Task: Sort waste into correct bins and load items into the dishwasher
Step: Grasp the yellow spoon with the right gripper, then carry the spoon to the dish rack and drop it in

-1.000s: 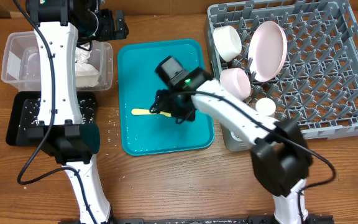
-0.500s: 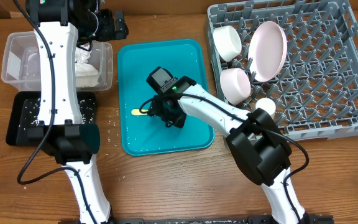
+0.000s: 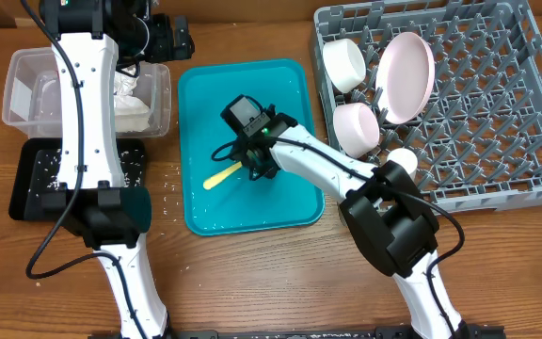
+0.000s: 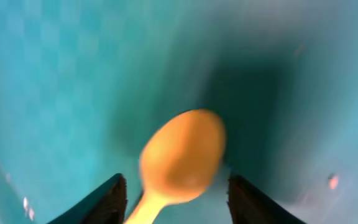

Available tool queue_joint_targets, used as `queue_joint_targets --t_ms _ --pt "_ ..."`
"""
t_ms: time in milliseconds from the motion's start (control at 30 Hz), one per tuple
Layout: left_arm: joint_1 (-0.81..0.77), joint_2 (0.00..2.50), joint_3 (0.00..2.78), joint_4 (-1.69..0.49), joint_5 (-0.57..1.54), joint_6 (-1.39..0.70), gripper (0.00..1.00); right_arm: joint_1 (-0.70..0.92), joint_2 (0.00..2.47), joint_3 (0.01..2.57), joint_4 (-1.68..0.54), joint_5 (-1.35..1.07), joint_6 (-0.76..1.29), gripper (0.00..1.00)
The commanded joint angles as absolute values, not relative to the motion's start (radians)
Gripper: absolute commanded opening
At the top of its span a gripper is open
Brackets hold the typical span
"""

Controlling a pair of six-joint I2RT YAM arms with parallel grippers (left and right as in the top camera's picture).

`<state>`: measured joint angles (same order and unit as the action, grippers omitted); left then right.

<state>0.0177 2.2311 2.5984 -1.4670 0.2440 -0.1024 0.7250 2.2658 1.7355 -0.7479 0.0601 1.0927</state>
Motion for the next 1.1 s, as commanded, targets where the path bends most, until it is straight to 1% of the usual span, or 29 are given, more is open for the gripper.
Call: queue_joint_targets --t_ms 0,133,267,500,533,600,767,900,1067 --pt "0.018 2.225 2.605 -1.466 0.252 -0.109 1.00 0.713 2.349 1.721 -0.737 0.157 1.092 0.52" --pt "0.018 2.225 2.605 -1.466 0.252 -0.109 1.00 0.713 2.373 1.721 -0.715 0.126 1.057 0.44" --pt "0.018 2.225 2.605 -1.466 0.252 -0.109 1.00 0.713 2.376 1.721 -0.663 0.039 0.963 0.41" --pt "0.018 2.225 2.605 -1.466 0.252 -0.109 1.00 0.723 2.376 1.721 -0.674 -0.049 0.937 0.38" --pt "0.018 2.225 2.605 -1.466 0.252 -0.109 1.00 0.723 2.376 1.721 -0.677 -0.051 0.937 0.36" --pt "0.018 2.225 2.605 -1.466 0.252 -0.109 1.00 0.723 2.375 1.721 -0.680 -0.056 0.937 0.29" --pt "0.018 2.225 2.605 -1.466 0.252 -0.109 1.00 0.722 2.376 1.721 -0.685 -0.059 0.933 0.15" --pt "0.018 2.225 2.605 -1.466 0.252 -0.109 1.00 0.716 2.375 1.724 -0.680 -0.082 0.871 0.04" --pt "0.018 2.225 2.605 -1.466 0.252 -0.109 1.00 0.688 2.373 1.749 -0.679 -0.160 0.762 0.04"
